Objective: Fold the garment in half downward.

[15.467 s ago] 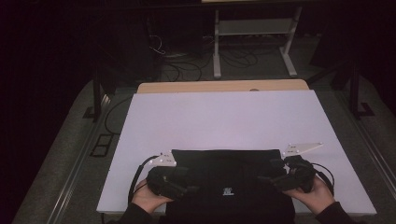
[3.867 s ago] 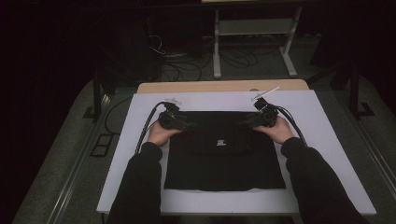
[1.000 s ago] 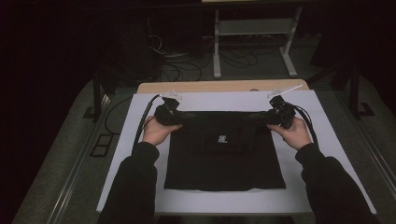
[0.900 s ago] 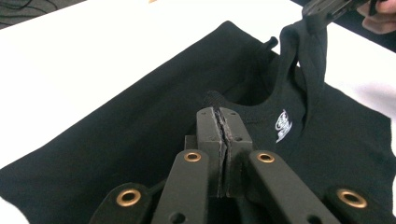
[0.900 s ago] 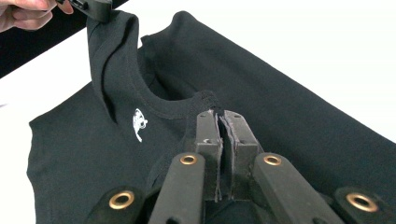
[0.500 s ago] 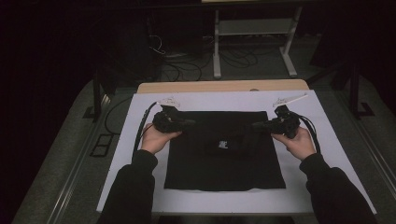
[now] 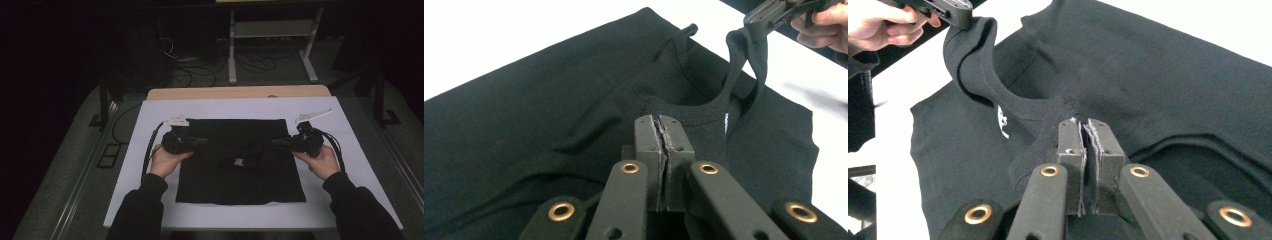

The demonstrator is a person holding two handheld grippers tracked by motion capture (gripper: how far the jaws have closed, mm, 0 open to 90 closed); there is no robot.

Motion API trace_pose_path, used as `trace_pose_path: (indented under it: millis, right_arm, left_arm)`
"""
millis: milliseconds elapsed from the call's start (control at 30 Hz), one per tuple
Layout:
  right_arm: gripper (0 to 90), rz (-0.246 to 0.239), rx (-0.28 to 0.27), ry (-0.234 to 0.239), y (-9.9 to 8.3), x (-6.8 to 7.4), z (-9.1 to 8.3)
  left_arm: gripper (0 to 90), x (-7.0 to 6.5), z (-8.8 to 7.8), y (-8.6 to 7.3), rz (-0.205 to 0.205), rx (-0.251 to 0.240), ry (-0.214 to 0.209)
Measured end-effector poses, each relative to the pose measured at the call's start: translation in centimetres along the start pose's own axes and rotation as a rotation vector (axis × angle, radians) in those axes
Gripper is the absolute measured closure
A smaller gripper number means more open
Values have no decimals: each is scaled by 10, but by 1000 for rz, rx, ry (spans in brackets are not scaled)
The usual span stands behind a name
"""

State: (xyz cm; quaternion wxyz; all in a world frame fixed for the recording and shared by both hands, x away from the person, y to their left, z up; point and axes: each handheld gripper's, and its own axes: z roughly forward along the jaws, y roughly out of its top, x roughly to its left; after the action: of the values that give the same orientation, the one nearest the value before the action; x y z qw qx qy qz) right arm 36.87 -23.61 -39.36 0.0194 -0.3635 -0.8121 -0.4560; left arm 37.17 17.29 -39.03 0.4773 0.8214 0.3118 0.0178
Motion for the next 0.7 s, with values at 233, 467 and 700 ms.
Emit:
trace_pose_path:
  millis: [233,467,700]
  right_arm:
    - [841,5,9,21,-8,6,0]
    - [841,17,8,45,-16,12,-1]
    - [841,28,16,60,-25,17,-3]
  left_arm:
    - [870,-3,-3,-12,-10,-9,-15]
    - [871,-8,-10,-18,-18,-35,-34]
    - [871,-15,-17,-29,-34,-40,-57]
